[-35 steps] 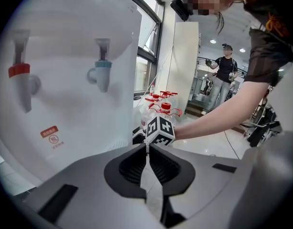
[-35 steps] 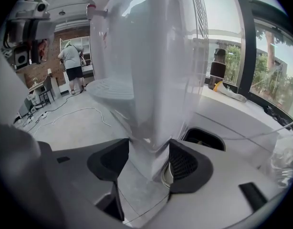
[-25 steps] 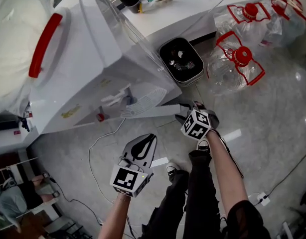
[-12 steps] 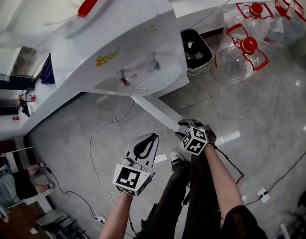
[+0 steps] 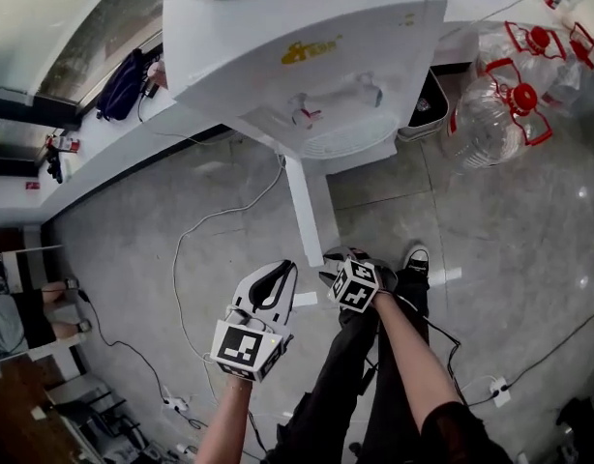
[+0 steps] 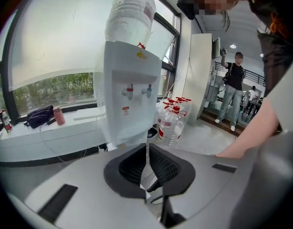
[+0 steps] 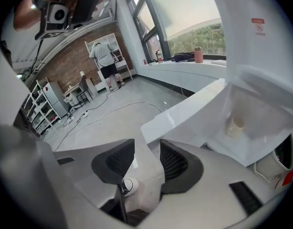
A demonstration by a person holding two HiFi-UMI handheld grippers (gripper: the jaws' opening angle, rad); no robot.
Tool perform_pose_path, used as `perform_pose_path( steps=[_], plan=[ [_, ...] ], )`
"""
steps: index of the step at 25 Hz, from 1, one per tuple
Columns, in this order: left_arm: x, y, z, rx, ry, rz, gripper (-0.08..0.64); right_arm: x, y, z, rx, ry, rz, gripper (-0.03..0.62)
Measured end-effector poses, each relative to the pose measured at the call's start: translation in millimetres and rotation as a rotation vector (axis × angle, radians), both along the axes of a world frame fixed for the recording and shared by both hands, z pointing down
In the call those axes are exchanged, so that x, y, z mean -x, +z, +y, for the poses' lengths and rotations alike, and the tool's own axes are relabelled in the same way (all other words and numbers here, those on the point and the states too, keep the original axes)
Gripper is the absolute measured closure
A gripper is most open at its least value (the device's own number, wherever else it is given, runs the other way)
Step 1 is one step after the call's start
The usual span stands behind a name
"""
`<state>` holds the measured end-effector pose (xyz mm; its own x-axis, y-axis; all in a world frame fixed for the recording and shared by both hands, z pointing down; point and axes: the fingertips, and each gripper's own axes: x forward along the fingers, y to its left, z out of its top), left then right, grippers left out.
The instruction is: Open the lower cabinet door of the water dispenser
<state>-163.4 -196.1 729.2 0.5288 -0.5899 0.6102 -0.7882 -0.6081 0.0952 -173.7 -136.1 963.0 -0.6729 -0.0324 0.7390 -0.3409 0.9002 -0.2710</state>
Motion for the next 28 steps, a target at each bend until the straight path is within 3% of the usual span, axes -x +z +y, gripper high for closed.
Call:
perform_pose_path(
  steps=[4,10,14,24,28],
  plan=[
    [25,-2,3,-0.005,-0.042,0.011,0.54,19,0,1,0.006,-0.025,0.021,0.413],
    [47,-31,5,-0.008,-0.043,0.03,0.54,11,-48,-10,0.031,0.098,-0.004,0.411],
    [45,-64,6,-0.012,-0.029,0.058,0.54,-6,-118,-27,-0.002,0.193,-0.054,0.411],
    [28,-170,44,-0.043,0.14,0.049,0.54,-68,-337,-51,-0.162,0.485,-0.159,0.437],
    [22,-218,56,-0.076,0.157,0.076,0.54,-79,-415,-43,-0.22,0.556,-0.219,0.449]
  ],
)
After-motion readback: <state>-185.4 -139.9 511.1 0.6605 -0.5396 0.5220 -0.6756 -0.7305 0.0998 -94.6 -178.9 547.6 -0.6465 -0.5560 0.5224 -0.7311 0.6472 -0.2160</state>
